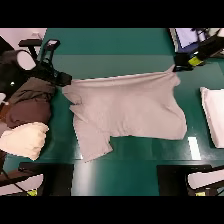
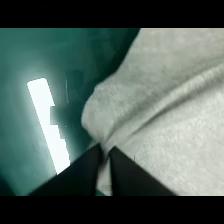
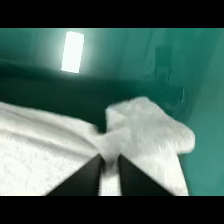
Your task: Fold the shirts.
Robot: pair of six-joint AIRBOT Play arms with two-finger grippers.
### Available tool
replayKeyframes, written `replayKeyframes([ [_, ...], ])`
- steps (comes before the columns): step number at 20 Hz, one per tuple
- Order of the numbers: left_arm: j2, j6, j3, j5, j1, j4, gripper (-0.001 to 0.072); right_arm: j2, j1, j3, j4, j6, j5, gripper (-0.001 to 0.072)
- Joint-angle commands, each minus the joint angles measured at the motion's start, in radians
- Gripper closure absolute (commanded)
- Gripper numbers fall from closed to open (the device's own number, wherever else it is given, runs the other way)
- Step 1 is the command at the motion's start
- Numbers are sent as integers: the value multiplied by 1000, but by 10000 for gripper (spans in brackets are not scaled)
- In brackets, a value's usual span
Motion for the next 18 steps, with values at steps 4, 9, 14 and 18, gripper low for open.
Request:
replayKeyframes([
  [4,-64,2,87,-42,42,22,200,-72,-78,0,248,-61,-11,272],
  [9,83,45,-80,-209,204,-133,209,132,-213,-255,309,-128,48,274],
  [14,268,56,-541,-103,230,-251,209,432,-332,-734,345,-167,-37,274],
  [18,269,146,-706,6,230,-388,209,552,-412,-917,466,-199,-59,274],
])
